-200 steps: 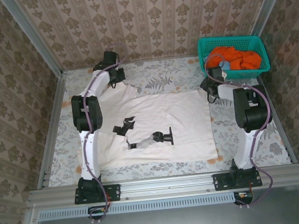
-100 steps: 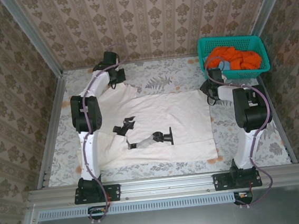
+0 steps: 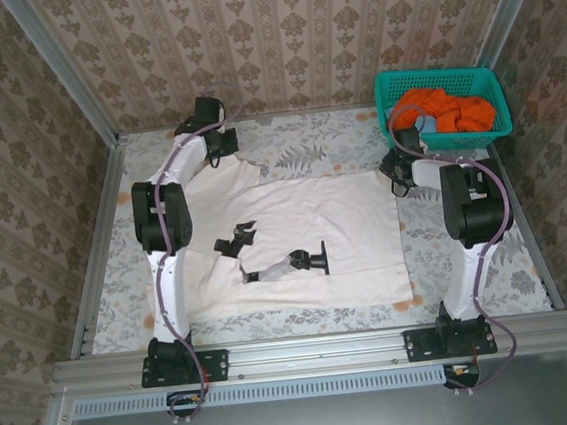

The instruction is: Fold and stack the t-shirts

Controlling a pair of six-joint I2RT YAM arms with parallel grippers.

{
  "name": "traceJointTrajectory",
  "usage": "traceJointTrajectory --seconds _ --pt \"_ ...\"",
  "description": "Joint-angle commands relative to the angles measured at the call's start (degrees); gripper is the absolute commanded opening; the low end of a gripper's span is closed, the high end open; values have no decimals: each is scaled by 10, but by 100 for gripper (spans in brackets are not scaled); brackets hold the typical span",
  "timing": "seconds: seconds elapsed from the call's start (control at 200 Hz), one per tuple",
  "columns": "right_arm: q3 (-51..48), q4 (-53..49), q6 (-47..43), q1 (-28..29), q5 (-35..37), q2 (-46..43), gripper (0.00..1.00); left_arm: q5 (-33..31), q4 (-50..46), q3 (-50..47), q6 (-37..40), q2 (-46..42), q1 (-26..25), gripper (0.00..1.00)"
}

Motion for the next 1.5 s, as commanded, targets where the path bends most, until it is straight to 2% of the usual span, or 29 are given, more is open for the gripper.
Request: traceJointTrajectory --seconds 0.0,0.185,0.35,0.595,0.885,1.145,1.495 --pt "18 -32 7 1 -6 13 29 8 12 -10 19 -38 -2 0" --pt "51 -72 4 3 -9 30 26 10 15 -7 22 -38 -2 0" --pt "66 -92 0 6 -7 37 19 10 16 -6 26 -38 -2 0" --pt "79 -106 0 9 -3 43 0 9 15 -1 34 -38 1 0" --pt "55 -84 -17 12 -7 7 0 21 10 7 31 -43 4 0" --pt "8 -66 -69 17 -16 -56 0 31 12 27 20 -38 5 0" --pt "-8 -62 -134 17 -22 -109 0 31 12 39 16 -40 11 0"
